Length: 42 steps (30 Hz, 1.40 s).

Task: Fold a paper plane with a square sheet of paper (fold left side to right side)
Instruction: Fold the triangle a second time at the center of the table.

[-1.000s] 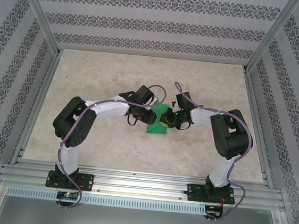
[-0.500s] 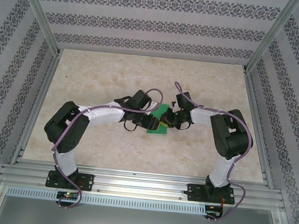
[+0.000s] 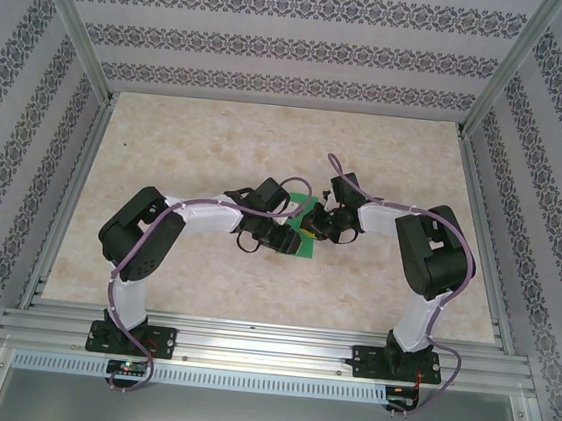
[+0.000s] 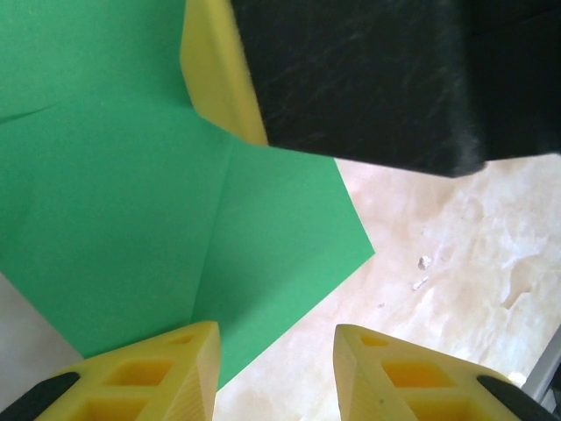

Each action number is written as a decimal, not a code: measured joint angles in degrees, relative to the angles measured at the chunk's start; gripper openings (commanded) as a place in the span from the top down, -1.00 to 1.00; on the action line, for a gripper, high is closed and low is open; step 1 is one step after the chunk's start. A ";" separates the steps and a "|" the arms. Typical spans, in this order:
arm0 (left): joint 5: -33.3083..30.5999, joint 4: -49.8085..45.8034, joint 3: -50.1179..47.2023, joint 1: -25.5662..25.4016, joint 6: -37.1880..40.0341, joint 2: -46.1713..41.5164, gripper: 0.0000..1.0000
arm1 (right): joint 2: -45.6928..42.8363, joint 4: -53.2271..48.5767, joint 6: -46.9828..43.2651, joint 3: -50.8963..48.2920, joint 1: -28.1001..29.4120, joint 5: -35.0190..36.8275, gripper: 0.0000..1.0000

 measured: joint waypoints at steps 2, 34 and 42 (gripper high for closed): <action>-0.02 0.02 0.00 0.00 -0.02 0.31 0.20 | 0.00 -0.02 -0.04 0.00 0.00 0.00 0.71; -1.27 7.54 -8.96 -0.07 -0.02 -3.67 0.21 | 0.02 -0.04 -0.24 0.00 -0.09 -0.48 0.70; -1.33 6.27 -11.34 -0.76 -0.04 -6.08 0.21 | 0.15 -0.02 -0.26 0.00 -0.13 -0.87 0.70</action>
